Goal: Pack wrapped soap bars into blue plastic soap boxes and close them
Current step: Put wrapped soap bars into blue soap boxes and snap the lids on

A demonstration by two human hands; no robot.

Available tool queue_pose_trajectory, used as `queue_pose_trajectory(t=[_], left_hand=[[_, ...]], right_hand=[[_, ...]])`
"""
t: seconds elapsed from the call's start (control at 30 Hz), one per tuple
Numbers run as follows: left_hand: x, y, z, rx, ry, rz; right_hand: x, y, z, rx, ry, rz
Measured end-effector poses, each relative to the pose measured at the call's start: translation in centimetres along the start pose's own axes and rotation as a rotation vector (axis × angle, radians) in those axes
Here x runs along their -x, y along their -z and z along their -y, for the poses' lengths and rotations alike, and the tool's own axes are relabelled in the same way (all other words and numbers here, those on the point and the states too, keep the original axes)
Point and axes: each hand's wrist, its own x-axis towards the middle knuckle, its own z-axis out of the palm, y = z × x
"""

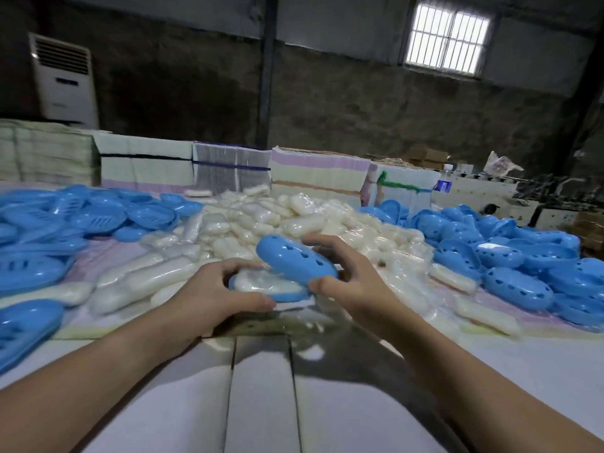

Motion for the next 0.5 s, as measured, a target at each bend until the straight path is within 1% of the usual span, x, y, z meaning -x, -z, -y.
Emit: queue_pose_trajectory(t=[0.1, 0.17, 0.3, 0.37, 0.5], left_hand=[[0.6, -0.7, -0.4, 0.286, 0.053, 0.085], [0.7, -1.1, -0.4, 0.422, 0.069, 0.106], [0.6, -1.6, -0.6, 0.681, 0.091, 0.056], [0.6, -1.7, -0.5, 0.763, 0.102, 0.038], [0.7, -1.7, -0.5, 0.816, 0.116, 0.067]], right_hand=[[0.1, -0.3, -0.2, 0.039, 0.015, 0.033], [0.1, -0.6, -0.1, 0.033, 0.023, 0.034], [-0.1, -1.3, -0.2, -0.054, 0.008, 0.004], [-0.1, -1.6, -0.3, -0.092, 0.005, -0.001], [0.0, -2.1, -0.1, -0.128, 0.008, -0.011]])
